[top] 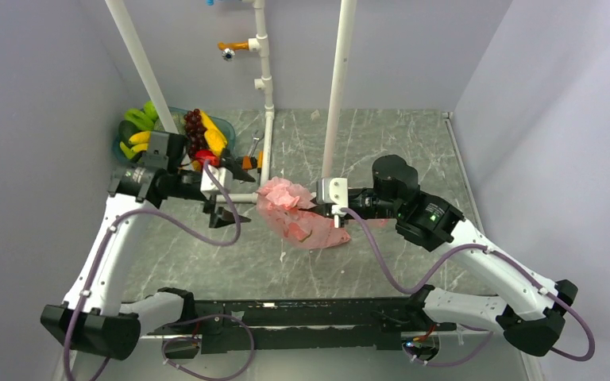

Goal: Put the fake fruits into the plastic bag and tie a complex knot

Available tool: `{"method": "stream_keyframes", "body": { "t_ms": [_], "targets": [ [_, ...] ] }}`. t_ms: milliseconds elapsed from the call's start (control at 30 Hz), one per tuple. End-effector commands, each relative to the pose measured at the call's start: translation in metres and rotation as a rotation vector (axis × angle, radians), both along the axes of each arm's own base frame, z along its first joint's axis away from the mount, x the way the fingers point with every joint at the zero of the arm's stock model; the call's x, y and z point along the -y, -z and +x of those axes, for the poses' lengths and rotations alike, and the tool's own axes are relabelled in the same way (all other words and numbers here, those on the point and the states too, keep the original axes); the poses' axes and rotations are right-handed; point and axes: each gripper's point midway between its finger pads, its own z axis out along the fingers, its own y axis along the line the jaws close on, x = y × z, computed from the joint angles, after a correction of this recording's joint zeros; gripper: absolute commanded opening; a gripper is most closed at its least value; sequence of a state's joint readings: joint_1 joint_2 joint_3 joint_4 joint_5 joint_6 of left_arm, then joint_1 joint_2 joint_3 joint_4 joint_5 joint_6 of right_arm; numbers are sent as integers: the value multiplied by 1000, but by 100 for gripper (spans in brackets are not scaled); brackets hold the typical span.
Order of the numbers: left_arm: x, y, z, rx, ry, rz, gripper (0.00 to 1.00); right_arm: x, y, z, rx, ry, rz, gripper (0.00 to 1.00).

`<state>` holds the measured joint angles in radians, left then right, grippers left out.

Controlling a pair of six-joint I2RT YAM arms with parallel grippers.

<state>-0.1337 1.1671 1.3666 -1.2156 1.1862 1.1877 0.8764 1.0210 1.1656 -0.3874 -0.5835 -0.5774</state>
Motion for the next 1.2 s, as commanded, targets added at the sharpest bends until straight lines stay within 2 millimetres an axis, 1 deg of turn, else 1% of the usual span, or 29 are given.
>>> {"method": "stream_keyframes", "body": {
  "t_ms": [0,67,133,200,233,267,300,333,367,433,500,533,600,667,767,900,1000,1033,1100,1167],
  "targets": [
    [34,-23,-5,136,59,-65,99,-5,-24,-4,75,-50,66,0],
    [45,-10,-7,116,78,-42,99,-5,-27,-4,81,-47,76,0],
    [51,3,4,84,29,-17,99,-3,-28,-5,89,-52,67,0],
    [52,9,12,51,3,-10,86,0,-27,-6,91,-45,57,0],
    [52,10,10,41,10,-5,67,3,-27,-6,87,-37,53,0],
    [50,11,8,35,16,9,52,6,-25,-5,82,-16,44,0],
    [47,15,3,22,20,29,33,10,-25,-3,75,5,35,0],
    [41,20,-3,11,23,49,16,14,-25,-1,65,37,32,0],
    [32,22,-4,12,4,54,1,19,-25,5,54,85,29,0],
    [12,27,0,-16,-78,24,0,31,-25,13,29,165,21,0],
    [-10,38,3,-13,-151,28,0,45,-24,21,-13,256,11,0],
    [-20,45,4,-13,-181,47,0,52,-27,25,-28,295,16,0],
    [-36,57,5,-30,-231,73,0,66,-28,31,-48,359,22,0],
    [-49,62,10,-68,-283,67,0,76,-29,35,-62,403,32,0],
    [-51,62,9,-99,-268,46,0,80,-30,33,-76,403,39,0],
    [-46,52,10,-83,-230,20,0,71,-33,32,-100,374,56,0],
    [-43,37,11,-99,-220,6,0,68,-45,37,-131,395,91,0],
    [-43,36,10,-122,-216,12,0,70,-50,41,-140,411,106,0],
    [-49,40,8,-186,-233,43,0,78,-61,52,-169,463,137,0],
    [-64,49,14,-255,-290,35,0,89,-68,59,-212,485,146,0]
  ]
}}
